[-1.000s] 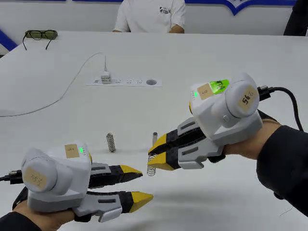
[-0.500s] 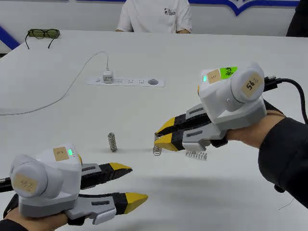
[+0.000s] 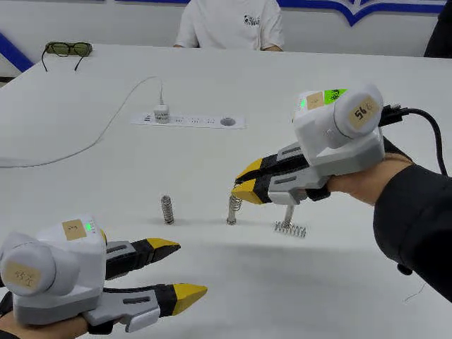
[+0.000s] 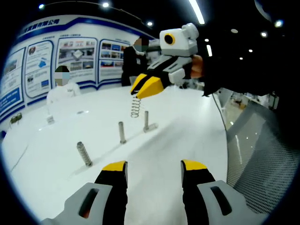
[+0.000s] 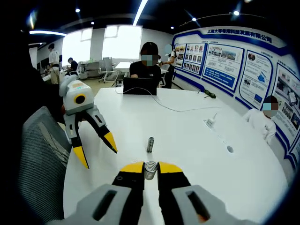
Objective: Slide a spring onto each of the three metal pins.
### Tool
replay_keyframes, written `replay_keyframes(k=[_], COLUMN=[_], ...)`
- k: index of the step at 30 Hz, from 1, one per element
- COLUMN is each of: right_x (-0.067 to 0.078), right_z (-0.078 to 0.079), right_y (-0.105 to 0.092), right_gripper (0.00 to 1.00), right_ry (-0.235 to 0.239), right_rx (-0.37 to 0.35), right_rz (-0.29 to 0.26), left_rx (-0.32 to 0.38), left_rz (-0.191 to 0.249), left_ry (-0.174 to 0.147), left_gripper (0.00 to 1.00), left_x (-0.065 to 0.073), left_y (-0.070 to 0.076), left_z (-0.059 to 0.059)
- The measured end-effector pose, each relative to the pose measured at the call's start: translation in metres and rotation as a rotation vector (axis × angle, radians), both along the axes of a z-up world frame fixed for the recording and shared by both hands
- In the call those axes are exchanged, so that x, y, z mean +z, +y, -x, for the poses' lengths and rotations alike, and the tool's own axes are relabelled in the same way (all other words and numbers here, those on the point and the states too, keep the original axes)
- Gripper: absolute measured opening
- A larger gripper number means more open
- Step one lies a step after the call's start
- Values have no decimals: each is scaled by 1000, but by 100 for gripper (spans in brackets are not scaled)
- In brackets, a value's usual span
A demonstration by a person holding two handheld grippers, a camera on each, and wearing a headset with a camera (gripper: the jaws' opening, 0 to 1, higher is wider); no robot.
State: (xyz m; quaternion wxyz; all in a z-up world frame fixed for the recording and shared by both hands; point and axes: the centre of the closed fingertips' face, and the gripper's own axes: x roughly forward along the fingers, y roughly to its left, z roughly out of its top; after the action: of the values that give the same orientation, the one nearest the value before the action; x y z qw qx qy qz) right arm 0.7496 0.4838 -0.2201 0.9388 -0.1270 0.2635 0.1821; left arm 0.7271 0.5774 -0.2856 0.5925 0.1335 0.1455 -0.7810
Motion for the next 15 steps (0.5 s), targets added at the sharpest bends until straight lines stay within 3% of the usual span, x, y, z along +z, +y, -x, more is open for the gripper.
replay_keyframes(k=[15], right_x=[-10], right_z=[-19], right_y=[-22], right_gripper=[11], right_ry=[16], right_rx=[-84], right_rz=[-5], left_rx=[36], left_rz=[16], left_ry=[5], left_gripper=[52], left_x=[3], left_y=[2], left_z=[-8])
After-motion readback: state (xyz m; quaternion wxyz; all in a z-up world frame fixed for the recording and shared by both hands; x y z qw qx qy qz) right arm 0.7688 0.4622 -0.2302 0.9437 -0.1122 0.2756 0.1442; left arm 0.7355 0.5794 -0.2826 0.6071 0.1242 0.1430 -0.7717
